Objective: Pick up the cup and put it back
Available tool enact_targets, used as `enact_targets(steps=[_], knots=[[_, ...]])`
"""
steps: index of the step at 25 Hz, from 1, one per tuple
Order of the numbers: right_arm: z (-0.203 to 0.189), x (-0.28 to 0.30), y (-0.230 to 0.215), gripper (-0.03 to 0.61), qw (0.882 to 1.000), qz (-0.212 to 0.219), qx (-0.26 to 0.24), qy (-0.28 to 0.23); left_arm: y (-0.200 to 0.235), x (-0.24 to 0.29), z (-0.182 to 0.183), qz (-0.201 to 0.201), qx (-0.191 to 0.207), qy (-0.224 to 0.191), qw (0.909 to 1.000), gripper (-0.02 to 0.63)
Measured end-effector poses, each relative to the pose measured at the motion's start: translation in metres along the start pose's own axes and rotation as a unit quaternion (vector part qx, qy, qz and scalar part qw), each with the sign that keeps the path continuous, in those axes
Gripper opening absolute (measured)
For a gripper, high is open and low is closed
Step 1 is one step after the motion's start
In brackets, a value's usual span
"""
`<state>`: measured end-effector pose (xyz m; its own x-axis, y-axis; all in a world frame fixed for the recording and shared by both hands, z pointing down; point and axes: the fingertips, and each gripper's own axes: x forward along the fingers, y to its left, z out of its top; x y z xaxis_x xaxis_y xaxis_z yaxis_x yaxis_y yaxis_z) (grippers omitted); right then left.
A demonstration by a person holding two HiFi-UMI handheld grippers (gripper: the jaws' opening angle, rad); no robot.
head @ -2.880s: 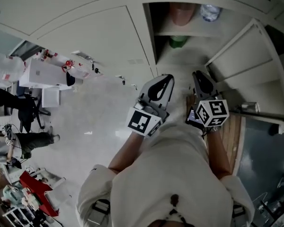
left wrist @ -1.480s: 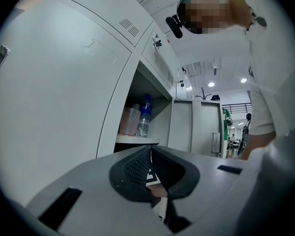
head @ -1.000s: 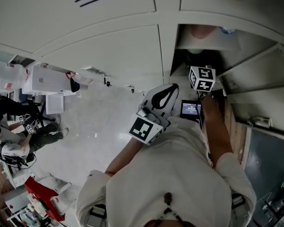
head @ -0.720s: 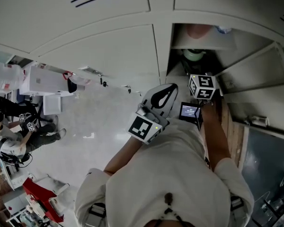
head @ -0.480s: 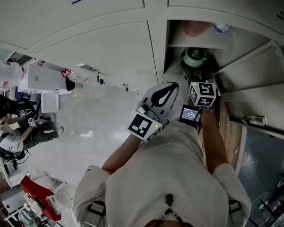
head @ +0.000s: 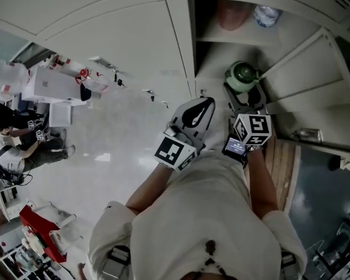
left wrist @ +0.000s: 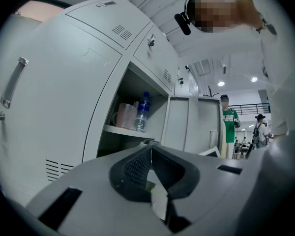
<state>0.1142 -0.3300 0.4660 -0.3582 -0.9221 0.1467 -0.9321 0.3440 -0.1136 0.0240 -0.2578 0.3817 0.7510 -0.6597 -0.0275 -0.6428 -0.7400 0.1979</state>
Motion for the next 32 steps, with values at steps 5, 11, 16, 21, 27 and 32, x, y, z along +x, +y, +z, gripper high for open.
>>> enact_targets(steps=[5, 11, 16, 21, 27, 32], knots=[[0.016, -0.043, 0.014, 0.357, 1.000, 0.020, -0.001, -0.013, -0.023, -0.021, -0.005, 0.024, 0.002, -0.001, 0.9997, 0.009], [0.043, -0.103, 0.033, 0.357, 0.998, 0.038, -0.010, -0.039, -0.052, -0.050, -0.008, 0.040, 0.010, -0.004, 0.9991, 0.009], [0.057, -0.154, 0.043, 0.357, 0.998, 0.045, -0.012, -0.053, -0.069, -0.073, -0.007, 0.057, 0.020, -0.011, 0.9981, 0.009], [0.068, -0.198, 0.041, 0.357, 0.997, 0.043, -0.025, -0.065, -0.080, -0.090, -0.011, 0.070, 0.024, -0.013, 0.9971, 0.009], [0.074, -0.244, 0.046, 0.357, 0.997, 0.041, -0.020, -0.069, -0.095, -0.101, -0.012, 0.072, 0.031, -0.017, 0.9968, 0.009], [0.072, -0.262, 0.054, 0.356, 0.997, 0.042, -0.009, -0.070, -0.104, -0.105, -0.008, 0.071, 0.039, -0.020, 0.9965, 0.009]])
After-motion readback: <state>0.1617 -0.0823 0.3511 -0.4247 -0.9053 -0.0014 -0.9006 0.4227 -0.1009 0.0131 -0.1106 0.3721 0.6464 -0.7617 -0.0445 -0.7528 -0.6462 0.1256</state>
